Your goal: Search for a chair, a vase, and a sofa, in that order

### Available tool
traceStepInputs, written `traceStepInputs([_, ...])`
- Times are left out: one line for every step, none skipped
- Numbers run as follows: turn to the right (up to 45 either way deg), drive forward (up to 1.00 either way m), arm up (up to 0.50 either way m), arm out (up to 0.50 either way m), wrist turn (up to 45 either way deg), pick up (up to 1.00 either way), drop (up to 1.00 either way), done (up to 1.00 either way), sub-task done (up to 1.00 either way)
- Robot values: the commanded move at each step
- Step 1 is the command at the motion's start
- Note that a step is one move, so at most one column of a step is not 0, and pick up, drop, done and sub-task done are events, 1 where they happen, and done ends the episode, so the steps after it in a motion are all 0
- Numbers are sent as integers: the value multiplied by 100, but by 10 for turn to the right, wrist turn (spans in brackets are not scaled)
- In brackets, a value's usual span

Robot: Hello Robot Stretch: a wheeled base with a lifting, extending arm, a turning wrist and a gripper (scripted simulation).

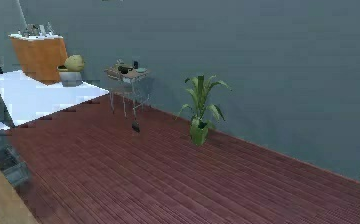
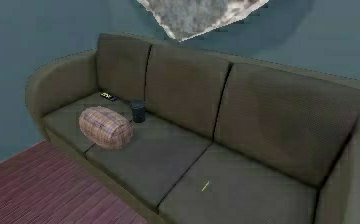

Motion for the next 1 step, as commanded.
traceStepInputs([180, 0, 0, 0, 0, 0, 0, 0, 0])
